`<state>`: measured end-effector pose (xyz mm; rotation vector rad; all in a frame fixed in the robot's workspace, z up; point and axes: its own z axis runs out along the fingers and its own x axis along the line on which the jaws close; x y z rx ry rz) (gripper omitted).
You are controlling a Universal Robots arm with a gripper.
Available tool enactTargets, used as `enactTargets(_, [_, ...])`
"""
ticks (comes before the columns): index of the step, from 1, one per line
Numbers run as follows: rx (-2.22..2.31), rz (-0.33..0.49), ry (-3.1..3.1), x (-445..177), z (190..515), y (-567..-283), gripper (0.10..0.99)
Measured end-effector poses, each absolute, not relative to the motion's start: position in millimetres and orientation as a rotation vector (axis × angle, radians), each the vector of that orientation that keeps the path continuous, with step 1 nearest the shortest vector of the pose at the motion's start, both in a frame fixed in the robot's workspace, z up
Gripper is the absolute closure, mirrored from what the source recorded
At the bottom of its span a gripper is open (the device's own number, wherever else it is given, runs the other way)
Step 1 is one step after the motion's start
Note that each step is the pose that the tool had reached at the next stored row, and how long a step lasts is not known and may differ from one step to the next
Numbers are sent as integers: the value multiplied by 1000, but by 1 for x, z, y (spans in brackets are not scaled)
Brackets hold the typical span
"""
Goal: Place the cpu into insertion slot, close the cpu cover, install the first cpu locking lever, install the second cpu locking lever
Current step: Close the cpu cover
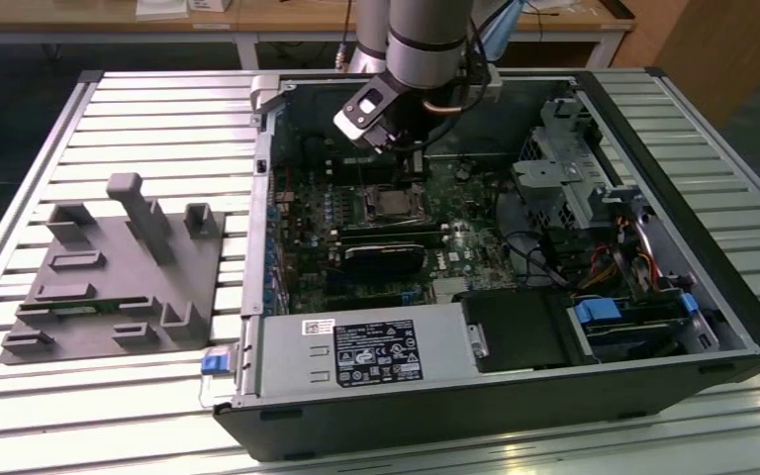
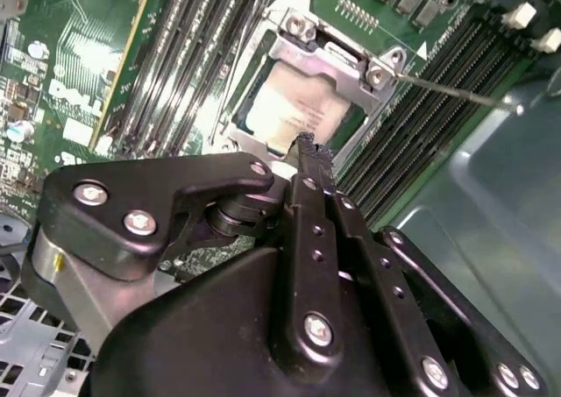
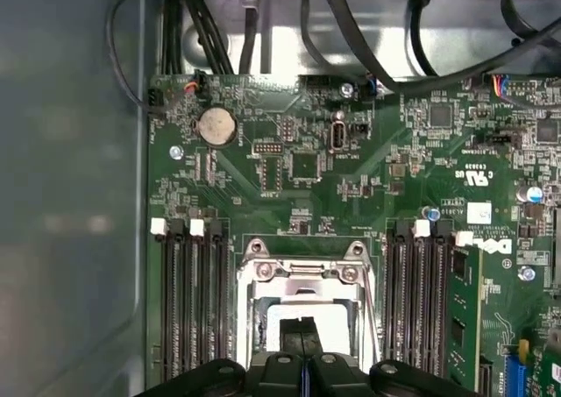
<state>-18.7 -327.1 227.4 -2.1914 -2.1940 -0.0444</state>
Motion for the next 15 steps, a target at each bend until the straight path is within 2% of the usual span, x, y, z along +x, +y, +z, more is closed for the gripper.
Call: enactTargets(15, [-2195, -88, -2205, -31, 220, -333, 980])
